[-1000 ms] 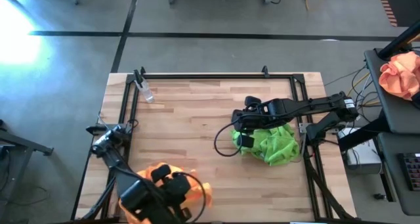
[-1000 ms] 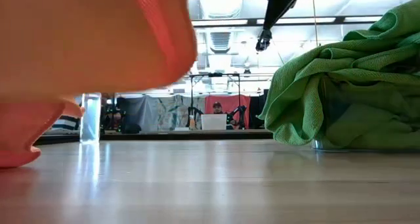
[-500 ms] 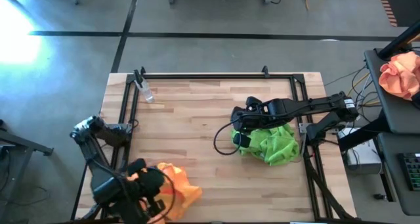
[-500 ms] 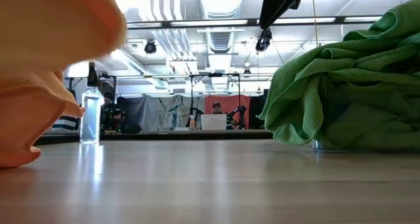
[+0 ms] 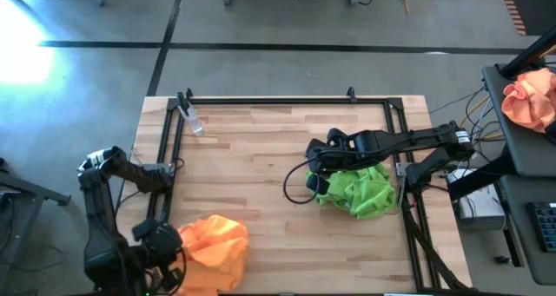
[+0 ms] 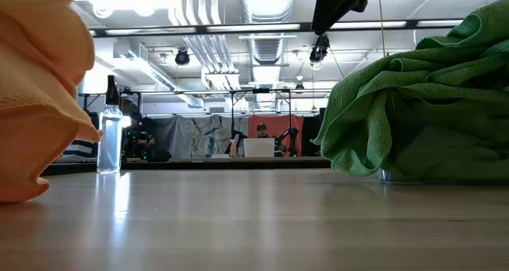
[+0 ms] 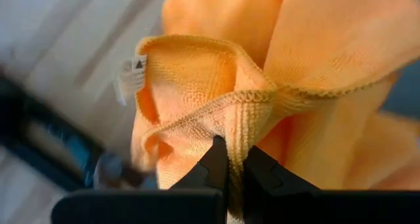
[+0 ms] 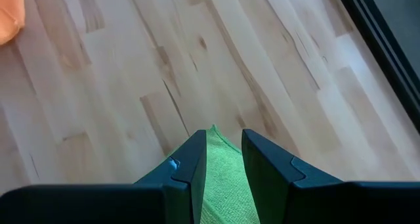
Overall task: Sort microfiber towel by color & place in baskets
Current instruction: Put the yellow towel into the left transparent bin
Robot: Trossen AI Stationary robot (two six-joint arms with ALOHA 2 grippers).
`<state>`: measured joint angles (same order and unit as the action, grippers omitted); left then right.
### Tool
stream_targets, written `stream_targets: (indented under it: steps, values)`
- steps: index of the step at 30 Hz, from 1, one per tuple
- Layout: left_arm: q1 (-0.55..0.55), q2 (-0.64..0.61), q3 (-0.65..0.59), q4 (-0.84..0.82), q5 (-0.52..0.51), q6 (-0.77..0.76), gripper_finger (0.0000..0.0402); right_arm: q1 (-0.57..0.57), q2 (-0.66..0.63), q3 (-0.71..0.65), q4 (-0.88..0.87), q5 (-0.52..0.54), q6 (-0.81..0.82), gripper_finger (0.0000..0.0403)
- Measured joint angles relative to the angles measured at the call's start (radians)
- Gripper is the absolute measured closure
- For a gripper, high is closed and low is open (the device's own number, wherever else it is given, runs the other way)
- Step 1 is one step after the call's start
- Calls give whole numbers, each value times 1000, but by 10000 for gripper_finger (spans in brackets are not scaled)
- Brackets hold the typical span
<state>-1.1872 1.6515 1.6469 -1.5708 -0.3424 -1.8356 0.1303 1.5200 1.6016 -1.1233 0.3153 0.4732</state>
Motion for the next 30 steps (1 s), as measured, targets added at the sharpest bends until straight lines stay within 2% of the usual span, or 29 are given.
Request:
stream_targets:
  steps: [4, 11, 26, 30]
  values:
    - [-58, 10, -42, 1, 74, -83, 401, 0, 0, 0, 9, 0, 4, 312]
    - [-133, 12, -115, 0, 68, -224, 401, 0, 0, 0, 11, 0, 52, 312]
    - [-139, 13, -138, 17, 61, -198, 400, 0, 0, 0, 14, 1, 111, 312]
    - [-139, 13, -138, 18, 61, -189, 381, 0, 0, 0, 14, 1, 111, 312]
